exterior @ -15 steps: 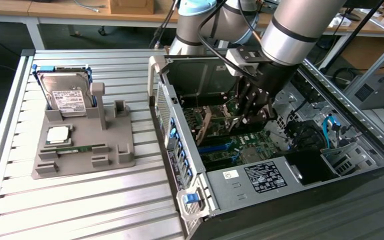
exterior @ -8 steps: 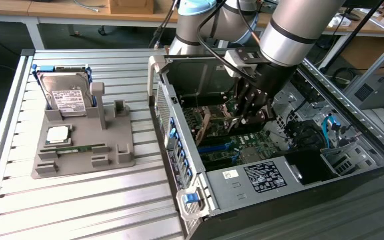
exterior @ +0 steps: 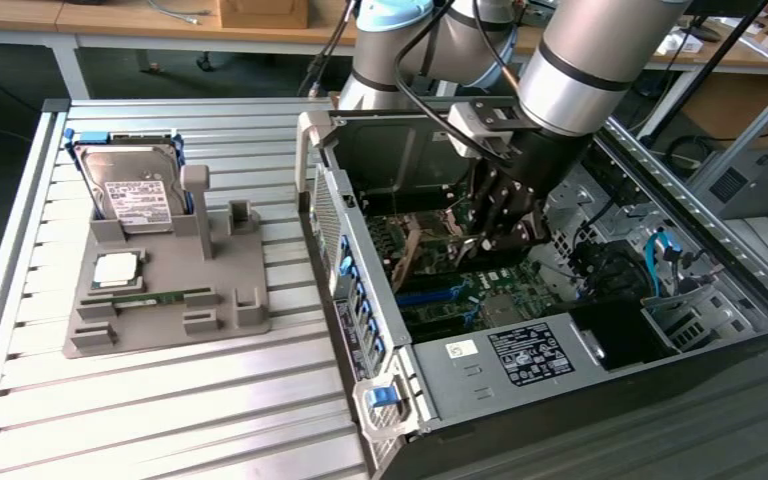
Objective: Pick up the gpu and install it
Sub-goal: 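Insert the gpu into the slot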
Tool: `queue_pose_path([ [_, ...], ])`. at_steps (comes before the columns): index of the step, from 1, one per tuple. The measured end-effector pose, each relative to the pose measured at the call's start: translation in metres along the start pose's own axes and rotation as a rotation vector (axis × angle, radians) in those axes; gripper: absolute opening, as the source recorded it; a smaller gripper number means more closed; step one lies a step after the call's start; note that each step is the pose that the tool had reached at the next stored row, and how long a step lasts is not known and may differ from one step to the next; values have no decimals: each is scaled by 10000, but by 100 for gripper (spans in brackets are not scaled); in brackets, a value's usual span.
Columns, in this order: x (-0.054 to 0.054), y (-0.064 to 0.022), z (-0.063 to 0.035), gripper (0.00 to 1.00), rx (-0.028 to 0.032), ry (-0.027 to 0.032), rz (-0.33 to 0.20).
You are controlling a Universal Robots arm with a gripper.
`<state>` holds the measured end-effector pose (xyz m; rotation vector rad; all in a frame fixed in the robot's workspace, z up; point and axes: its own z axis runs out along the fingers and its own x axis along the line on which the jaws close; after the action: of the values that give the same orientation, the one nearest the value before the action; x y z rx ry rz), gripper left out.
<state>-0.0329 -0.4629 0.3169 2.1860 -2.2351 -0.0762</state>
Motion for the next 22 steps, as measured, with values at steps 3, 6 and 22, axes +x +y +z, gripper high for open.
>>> queue_pose_path([
  [3, 1, 2, 14, 27, 1, 0, -1],
  [6, 1, 7, 26, 27, 0, 2, 1],
  [22, 4, 28, 105, 27, 0, 6, 0],
])
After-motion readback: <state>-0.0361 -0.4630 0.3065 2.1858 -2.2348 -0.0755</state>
